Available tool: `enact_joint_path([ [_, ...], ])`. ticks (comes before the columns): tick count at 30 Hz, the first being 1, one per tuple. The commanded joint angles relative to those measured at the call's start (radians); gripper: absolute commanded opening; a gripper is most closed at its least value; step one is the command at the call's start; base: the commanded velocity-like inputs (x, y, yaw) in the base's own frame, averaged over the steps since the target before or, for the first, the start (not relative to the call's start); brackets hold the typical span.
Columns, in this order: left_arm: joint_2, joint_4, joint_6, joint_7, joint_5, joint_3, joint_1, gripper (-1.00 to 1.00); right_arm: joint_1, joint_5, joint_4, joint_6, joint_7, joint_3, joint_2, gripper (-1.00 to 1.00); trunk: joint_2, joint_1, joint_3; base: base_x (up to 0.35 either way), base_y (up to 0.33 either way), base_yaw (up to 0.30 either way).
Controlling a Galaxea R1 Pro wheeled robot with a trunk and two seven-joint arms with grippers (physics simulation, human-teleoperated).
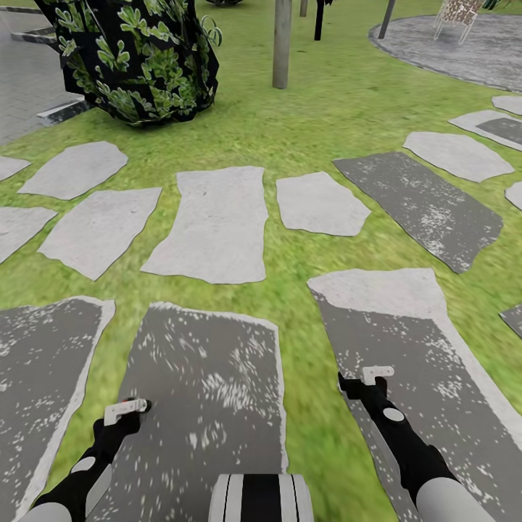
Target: In the garden, pick up the pesticide atomizer on the floor and spray pesticide onto both trees until each tree trunk is fully covered.
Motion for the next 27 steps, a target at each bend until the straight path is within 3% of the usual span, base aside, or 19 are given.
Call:
enact_joint_path([
  [1, -0.001, 0.001, -0.003, -0.008, -0.003, 0.008, -0.001, -1.0, 0.0, 0.003, 0.001, -0.003, 0.0, -0.001, 0.0, 1.0, 0.0, 0.0, 0.0, 0.0, 0.0, 0.0],
  [22, -0.001, -0.002, -0.004, -0.01, -0.002, 0.005, -0.001, -1.0, 0.0, 0.004, 0.001, -0.003, 0.0, -0.001, 0.0, 1.0, 0.0, 0.0, 0.0, 0.0, 0.0, 0.0],
  [27, -0.001, -0.002, -0.004, -0.01, -0.003, 0.005, -0.001, -1.0, 0.0, 0.003, 0.0, -0.003, 0.0, -0.001, 0.0, 1.0, 0.001, -0.002, 0.019, 0.0, 0.0, 0.0],
])
